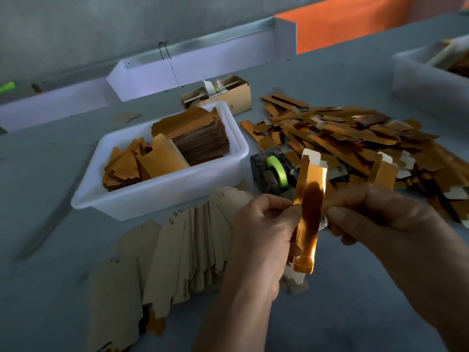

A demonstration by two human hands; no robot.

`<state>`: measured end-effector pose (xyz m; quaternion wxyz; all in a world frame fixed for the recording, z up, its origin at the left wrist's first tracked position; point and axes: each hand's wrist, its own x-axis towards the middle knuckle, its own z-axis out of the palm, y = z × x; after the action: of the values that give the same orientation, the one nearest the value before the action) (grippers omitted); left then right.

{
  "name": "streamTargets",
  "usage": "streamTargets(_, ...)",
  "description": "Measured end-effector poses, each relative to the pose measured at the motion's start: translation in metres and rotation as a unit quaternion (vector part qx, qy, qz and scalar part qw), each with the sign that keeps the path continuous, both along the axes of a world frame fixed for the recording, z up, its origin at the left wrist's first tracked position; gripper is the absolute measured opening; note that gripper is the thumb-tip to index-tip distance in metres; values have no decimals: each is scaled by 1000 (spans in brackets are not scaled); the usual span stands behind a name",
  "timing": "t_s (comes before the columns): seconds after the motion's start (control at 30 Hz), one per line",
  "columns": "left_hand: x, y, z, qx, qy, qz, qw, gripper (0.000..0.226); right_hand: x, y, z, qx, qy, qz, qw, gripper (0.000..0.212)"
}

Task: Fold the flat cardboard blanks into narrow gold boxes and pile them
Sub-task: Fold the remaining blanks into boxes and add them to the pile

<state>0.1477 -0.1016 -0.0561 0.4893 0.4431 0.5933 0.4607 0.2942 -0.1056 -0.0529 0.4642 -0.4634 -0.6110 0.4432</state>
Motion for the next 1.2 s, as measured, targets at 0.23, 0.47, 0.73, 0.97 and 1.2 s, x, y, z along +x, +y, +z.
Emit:
streamTargets(0.23, -3, -8, 6, -9, -22, -16, 1000, 9, -8, 5, 0, 31, -41, 45, 998, 26)
streamTargets(0.47, -6, -13, 6, -18, -71, -42, 996, 5, -10, 8, 0, -13, -111, 2, 994, 28)
streamTargets(0.73, -15, -12, 4, -48, -91, -90, 991, 22, -16, 7, 0, -9, -169, -23, 985, 25)
streamTargets(0.97, -6, -18, -4, 22, -27, 1, 999, 16, -25, 3, 4, -4, -243, -58, 968, 28)
streamTargets(1.2, 7, -29, -6, 128, 72, 68, 987, 16, -29, -2, 16, -6, -347, -128, 929, 41)
